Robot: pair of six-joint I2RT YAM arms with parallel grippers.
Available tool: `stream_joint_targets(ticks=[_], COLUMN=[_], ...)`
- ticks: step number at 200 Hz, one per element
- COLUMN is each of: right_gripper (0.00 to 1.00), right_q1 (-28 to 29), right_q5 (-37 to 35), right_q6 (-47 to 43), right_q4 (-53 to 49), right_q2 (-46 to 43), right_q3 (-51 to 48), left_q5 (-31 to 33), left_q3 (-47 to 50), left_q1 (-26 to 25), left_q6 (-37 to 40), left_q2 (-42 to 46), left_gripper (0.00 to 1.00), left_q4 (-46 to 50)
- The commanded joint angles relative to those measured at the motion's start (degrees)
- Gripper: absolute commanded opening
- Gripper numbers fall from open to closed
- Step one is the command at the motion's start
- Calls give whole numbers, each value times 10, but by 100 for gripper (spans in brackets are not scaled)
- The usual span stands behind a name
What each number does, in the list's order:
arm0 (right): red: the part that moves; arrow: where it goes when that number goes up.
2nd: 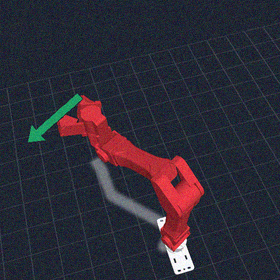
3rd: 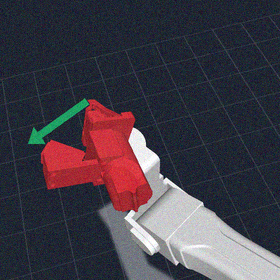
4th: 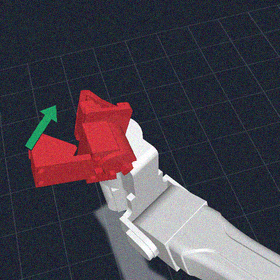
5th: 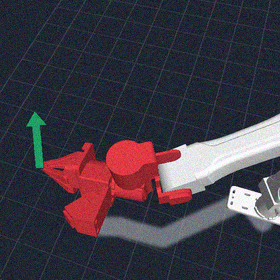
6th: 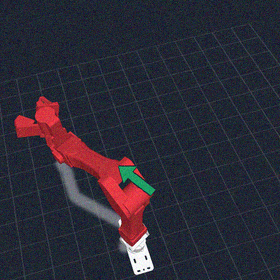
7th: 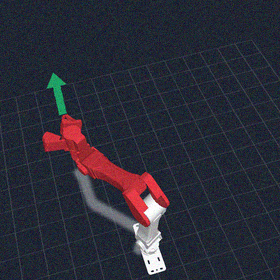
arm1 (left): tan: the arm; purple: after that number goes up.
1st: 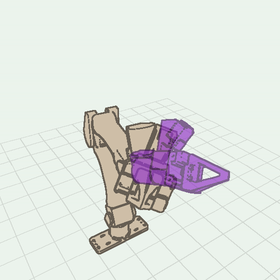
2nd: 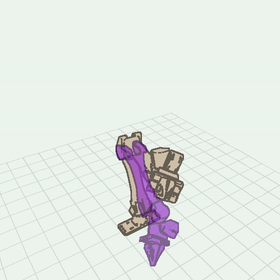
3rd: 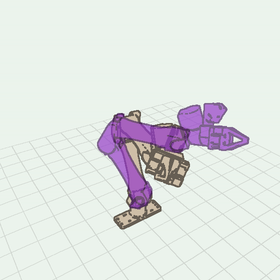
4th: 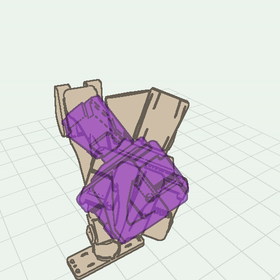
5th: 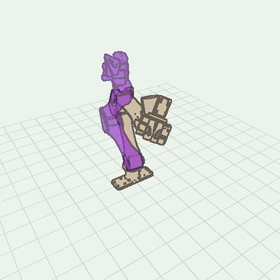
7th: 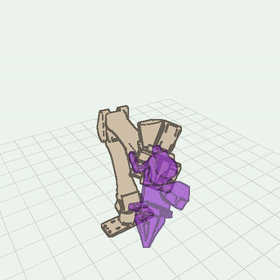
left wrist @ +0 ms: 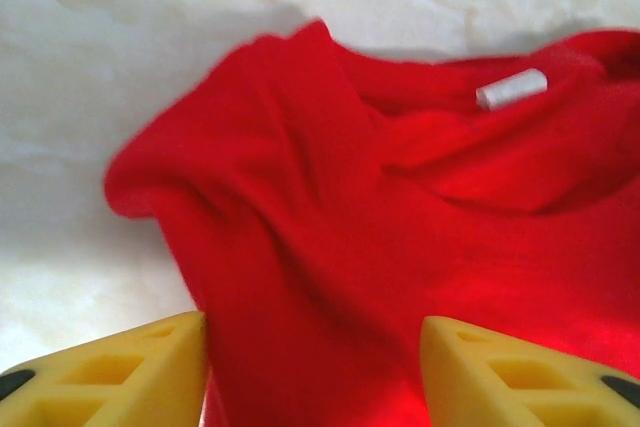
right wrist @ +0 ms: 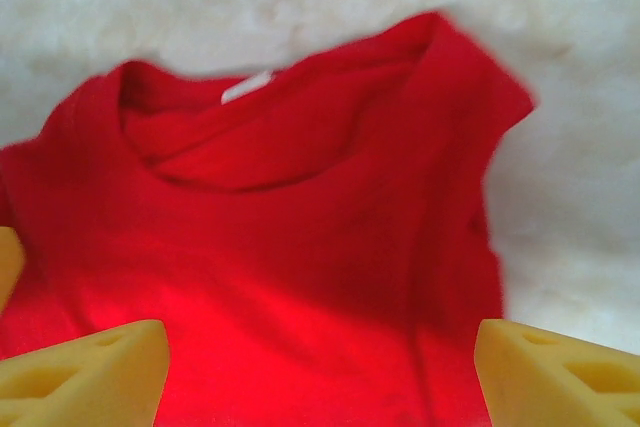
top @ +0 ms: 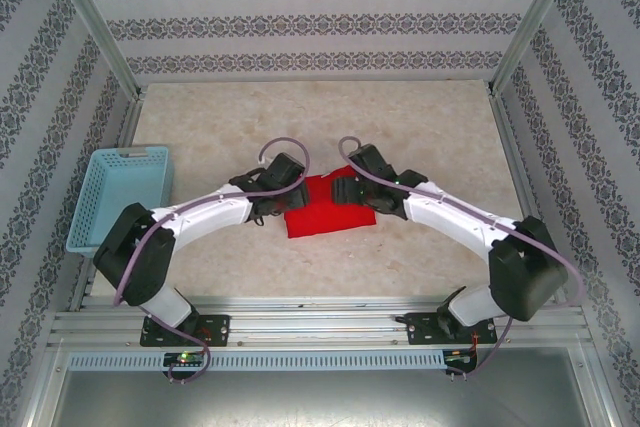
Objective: Fold the inside-out t-shirt
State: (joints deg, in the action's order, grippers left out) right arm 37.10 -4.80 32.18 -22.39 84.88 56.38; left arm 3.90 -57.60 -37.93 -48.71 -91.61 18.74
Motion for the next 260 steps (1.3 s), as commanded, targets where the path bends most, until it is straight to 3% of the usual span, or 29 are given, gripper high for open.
stream_joint_targets(ticks=[1, 42, 76, 102, 146, 177, 207, 233, 260], right_gripper=[79, 77, 75, 74, 77, 85, 89, 90, 90], right_q1=[-9, -47, -43, -37, -35, -53, -68, -76, -86], right_q5=[16, 51, 95, 130, 148, 114, 87, 58, 57], right_q6=[43, 79, 100, 132, 125, 92, 64, 57, 60], right_q4=[30, 92, 135, 147, 83, 20, 11, 17, 31], right_q2=[53, 141, 216, 287, 379, 324, 213, 105, 1], right_q3=[-16, -36, 22, 115, 324, 348, 246, 134, 25], left_q5=[-7, -5, 1, 28, 115, 154, 129, 97, 94], left_q3=[15, 21, -36, -114, -315, -365, -308, -292, -355], left_q1=[2, 35, 91, 165, 245, 216, 140, 82, 77], left_q6=[-26, -5, 45, 84, 126, 114, 73, 61, 67], left_q2=[-36, -103, -163, -198, -228, -189, -171, -209, -297], left_gripper=[48, 28, 22, 22, 41, 63, 68, 73, 75], left_q4=[-15, -40, -11, 45, 197, 268, 256, 209, 243])
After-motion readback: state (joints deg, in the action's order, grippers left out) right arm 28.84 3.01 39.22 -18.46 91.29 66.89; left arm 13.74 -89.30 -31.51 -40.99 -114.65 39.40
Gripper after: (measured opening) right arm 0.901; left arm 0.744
